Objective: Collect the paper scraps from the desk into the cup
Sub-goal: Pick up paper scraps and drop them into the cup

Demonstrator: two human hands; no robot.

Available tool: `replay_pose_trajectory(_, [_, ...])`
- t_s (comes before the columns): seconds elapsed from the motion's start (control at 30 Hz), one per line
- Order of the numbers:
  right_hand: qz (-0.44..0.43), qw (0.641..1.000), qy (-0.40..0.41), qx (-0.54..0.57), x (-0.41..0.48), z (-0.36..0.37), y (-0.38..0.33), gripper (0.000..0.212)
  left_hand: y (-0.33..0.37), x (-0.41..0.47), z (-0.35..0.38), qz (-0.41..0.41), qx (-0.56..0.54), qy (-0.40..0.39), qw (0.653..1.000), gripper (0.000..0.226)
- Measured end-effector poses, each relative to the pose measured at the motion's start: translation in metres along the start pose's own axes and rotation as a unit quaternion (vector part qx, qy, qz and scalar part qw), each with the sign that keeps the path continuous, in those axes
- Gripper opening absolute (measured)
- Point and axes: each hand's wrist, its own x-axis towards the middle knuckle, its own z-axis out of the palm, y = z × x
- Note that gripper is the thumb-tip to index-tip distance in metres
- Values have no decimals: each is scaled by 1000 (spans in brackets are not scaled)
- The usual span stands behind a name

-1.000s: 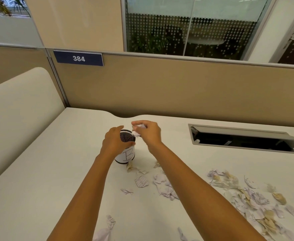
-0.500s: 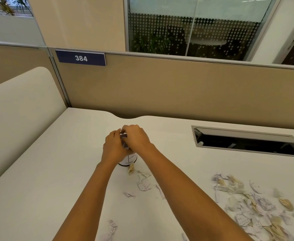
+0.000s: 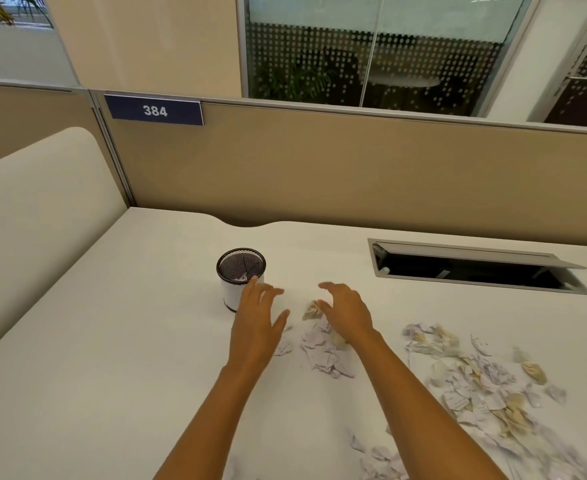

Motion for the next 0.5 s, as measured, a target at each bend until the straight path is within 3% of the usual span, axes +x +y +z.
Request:
replay_pose_trajectory(0.17, [17,995,-73,-64,-24,20,20,59,-10,-21,23,-30,35,-42,998,42])
replay_pose_trajectory(0.3, [-3,992,-91,-82,-38,29,23,67,-26,-28,35,-96,138,-158,973,65])
replay_pose_trajectory(0.5, [-45,989,-100,-98,-52,35,25,63,-20,-36,45,-57,131,-201,969,68])
